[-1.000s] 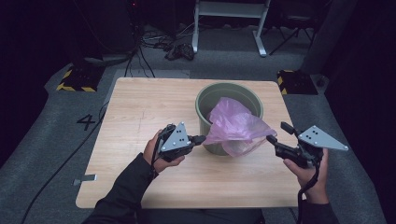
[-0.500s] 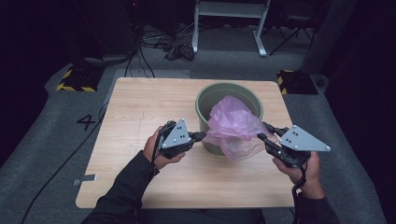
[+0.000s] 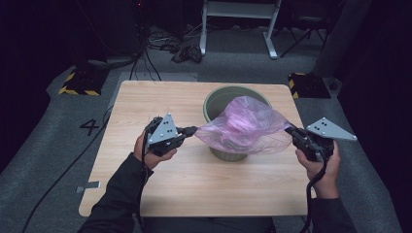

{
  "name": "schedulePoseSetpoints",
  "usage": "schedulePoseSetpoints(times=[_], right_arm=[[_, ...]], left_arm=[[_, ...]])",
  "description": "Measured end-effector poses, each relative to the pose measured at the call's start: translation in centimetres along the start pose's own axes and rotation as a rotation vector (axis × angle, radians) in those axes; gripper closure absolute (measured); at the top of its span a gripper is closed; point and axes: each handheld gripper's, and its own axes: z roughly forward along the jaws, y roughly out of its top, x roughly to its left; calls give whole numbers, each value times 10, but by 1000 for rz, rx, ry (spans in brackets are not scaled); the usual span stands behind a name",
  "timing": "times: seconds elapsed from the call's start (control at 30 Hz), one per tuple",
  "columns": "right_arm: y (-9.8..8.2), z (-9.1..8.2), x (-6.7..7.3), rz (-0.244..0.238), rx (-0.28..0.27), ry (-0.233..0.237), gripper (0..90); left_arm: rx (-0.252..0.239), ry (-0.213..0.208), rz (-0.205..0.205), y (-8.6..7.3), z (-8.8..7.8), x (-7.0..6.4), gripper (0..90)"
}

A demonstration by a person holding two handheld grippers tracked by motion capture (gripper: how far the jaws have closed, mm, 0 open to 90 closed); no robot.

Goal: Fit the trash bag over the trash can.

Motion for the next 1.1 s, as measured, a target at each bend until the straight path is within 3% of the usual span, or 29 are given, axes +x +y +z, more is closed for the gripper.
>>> schedulePoseSetpoints(times=[0.1, 0.17, 0.27, 0.33, 0.37, 0.4, 0.47, 0.5, 0.6, 0.7, 0.8, 0.87, 0.97, 1.03, 1.1], right_arm=[[-6, 3, -10, 47, 5, 1, 900], [-10, 6, -14, 61, 12, 3, 900], [-13, 8, -16, 68, 20, 26, 900], [-14, 9, -14, 62, 25, 29, 900], [-13, 9, -13, 61, 22, 35, 900], [-13, 9, -13, 61, 22, 35, 900], [-13, 8, -12, 58, 23, 50, 899], [-13, 8, -9, 48, 28, 48, 898], [-11, 8, -7, 36, 28, 60, 893], [-10, 9, -6, 33, 27, 64, 881], [-9, 9, -6, 27, 27, 70, 853], [-9, 10, -5, 26, 28, 73, 845], [-8, 11, -4, 17, 32, 77, 845], [-8, 11, -3, 14, 33, 78, 845], [-8, 10, -3, 12, 31, 80, 845]], left_arm=[[-2, 12, -32, -7, -5, 8, 900], [-12, 16, -62, -10, -8, 13, 900], [-23, 16, -75, -11, -10, 13, 892], [-49, 16, -89, -8, -11, 10, 618], [-61, 1, -91, -7, -13, 8, 583], [-80, -24, -85, -5, -14, 6, 583], [-108, -65, -70, 3, -18, -3, 450], [-110, -71, -56, 6, -19, -7, 338], [-128, -94, -19, 21, -18, -17, 289], [-102, -126, 27, 37, -6, -24, 272], [-59, -162, 47, 46, 9, -28, 240], [-45, -162, 55, 50, 16, -34, 238], [-34, -128, 118, 59, 22, -58, 235], [-10, -126, 136, 63, 29, -65, 243], [48, -61, 148, 62, 39, -64, 294]])
